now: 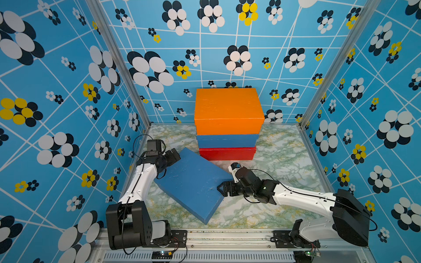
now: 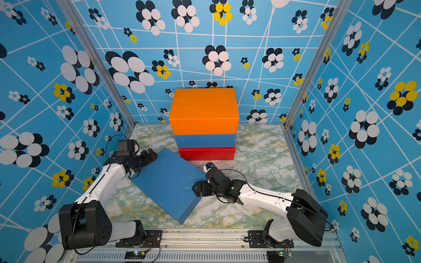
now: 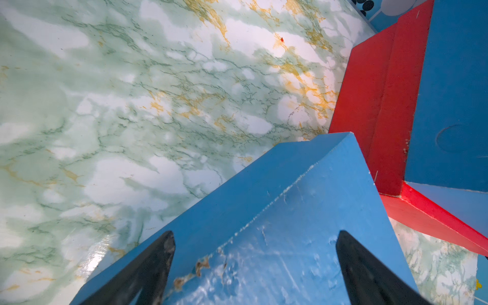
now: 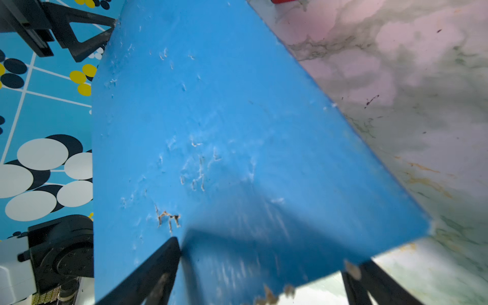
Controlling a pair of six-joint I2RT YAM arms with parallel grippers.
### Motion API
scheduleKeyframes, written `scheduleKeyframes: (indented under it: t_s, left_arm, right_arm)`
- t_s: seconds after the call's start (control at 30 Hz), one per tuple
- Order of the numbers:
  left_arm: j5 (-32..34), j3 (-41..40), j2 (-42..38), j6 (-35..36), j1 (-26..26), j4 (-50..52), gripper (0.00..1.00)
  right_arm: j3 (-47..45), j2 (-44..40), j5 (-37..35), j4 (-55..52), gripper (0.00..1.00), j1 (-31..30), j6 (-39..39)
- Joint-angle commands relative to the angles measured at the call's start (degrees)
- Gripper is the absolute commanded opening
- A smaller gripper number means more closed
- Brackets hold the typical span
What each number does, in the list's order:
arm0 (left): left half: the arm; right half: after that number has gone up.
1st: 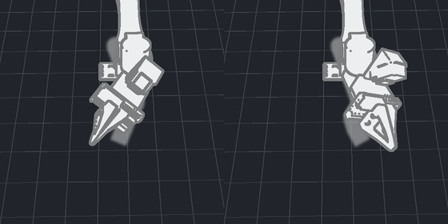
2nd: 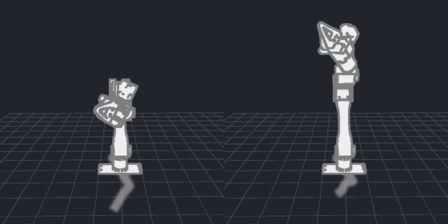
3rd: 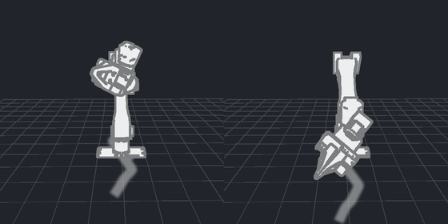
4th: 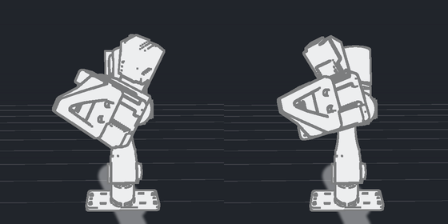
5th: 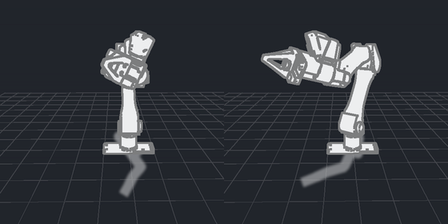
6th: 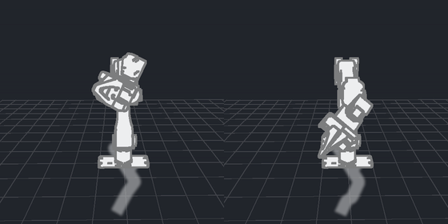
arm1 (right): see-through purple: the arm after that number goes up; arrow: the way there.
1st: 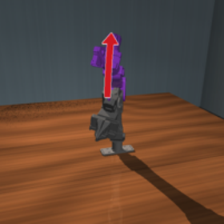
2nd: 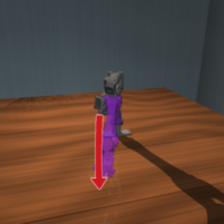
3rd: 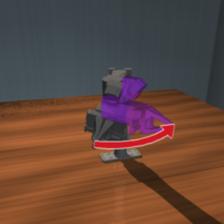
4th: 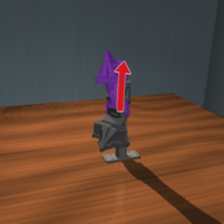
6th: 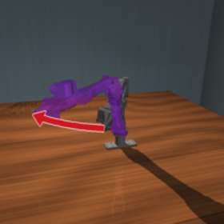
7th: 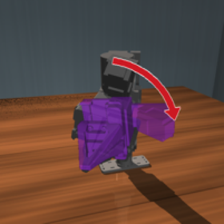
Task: Stack the shoeboxes
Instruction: Move the shoebox to the center of the board.
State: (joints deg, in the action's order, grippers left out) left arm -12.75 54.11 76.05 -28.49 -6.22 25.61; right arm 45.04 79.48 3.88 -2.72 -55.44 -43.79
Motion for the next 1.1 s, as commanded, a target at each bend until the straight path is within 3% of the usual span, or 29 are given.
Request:
scheduleKeyframes:
  t_s: [0.0,0.33,1.07]
  left_arm:
    - [-3.76,-2.74,-1.1,-0.51,1.25,1.62,0.96]
    - [-6.88,-7.3,-6.14,-3.56,4.72,0.14,0.96]
    - [-7.19,-11.91,-18.68,-12.29,19.92,0.86,0.96]
  right_arm:
    - [2.19,-0.29,-1.43,-0.73,0.94,1.26,0.06]
    - [4.0,-1.24,-3.16,-6.34,0.94,4.81,3.33]
    - [0.58,-9.85,-3.92,-14.27,0.94,15.37,7.25]
